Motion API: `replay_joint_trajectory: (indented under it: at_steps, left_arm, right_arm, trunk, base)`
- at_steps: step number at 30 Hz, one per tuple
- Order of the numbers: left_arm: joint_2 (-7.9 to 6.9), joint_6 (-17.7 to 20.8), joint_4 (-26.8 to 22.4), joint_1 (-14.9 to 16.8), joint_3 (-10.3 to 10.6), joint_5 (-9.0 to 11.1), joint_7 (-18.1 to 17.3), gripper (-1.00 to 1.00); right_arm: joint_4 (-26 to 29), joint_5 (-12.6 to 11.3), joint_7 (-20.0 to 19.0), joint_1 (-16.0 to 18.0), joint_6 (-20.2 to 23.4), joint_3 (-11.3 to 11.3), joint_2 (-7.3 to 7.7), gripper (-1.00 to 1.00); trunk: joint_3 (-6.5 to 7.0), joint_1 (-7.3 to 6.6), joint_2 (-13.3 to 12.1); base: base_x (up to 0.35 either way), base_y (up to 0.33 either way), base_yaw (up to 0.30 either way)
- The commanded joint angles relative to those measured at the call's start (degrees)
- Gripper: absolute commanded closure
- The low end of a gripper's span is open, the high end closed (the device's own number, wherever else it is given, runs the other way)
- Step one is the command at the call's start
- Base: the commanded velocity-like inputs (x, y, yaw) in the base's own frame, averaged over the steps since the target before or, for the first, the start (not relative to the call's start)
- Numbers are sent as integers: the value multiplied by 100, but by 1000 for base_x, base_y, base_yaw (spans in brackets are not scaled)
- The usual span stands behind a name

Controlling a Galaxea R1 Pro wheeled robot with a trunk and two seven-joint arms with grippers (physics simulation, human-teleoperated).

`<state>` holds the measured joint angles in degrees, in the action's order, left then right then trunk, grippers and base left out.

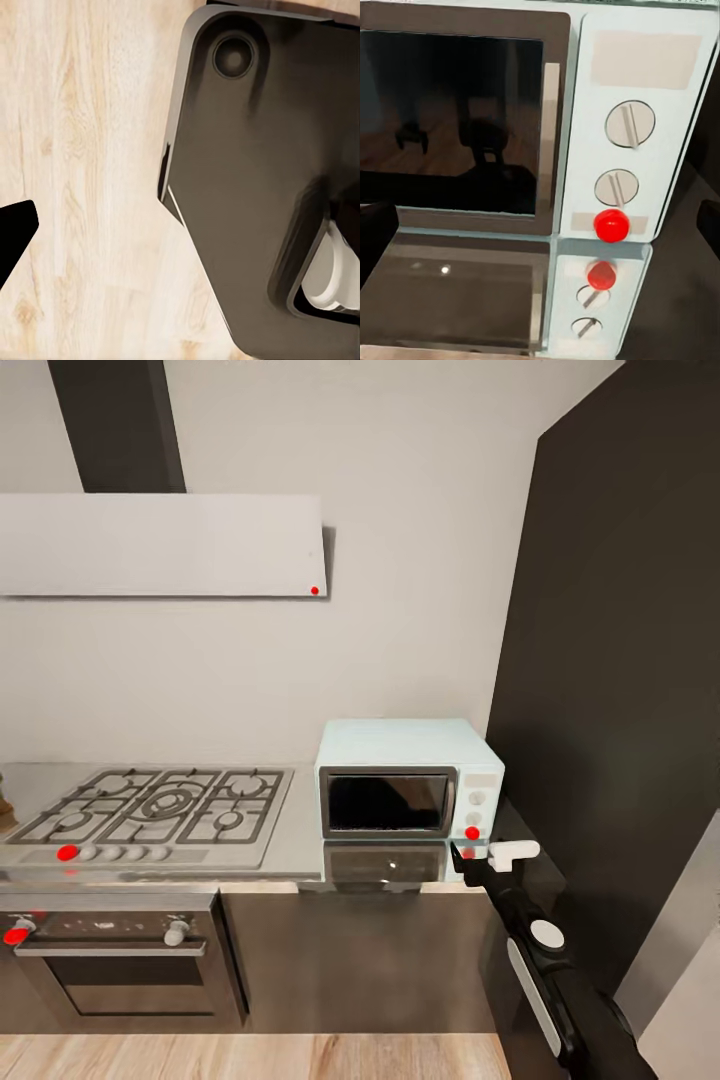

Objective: In the kitchen, take the popcorn bag from the countertop, put it into the microwave, and heat it until the popcorn is cooked so the cooked popcorn ends up inside the bag.

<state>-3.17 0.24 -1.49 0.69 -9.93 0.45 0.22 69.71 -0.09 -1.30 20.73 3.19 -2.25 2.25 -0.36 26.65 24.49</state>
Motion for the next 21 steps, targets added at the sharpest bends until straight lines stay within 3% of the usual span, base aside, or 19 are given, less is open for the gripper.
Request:
replay_joint_trajectory:
  at_steps: [1,4,12,21]
  left_arm:
    - [0,3,0,1,-26,6,2,-100]
    - [0,0,0,1,-26,4,3,-100]
    - [2,0,0,1,-21,1,-4,-100]
    - [13,-5,0,1,-13,-1,-8,-100]
  right_arm:
    - [8,-2,-10,1,29,-4,3,-100]
    - [8,-5,-10,1,25,-4,3,-100]
    - [8,0,-10,0,-288,-7,3,-100]
    - [8,1,-10,1,-327,-12,3,-100]
  trunk:
    - [15,-20,-37]
    - [69,-86,-157]
    - [69,-86,-157]
    - [69,-86,-157]
  base:
    - [0,0,0]
    - [0,0,0]
    - [0,0,0]
    - [49,25,0]
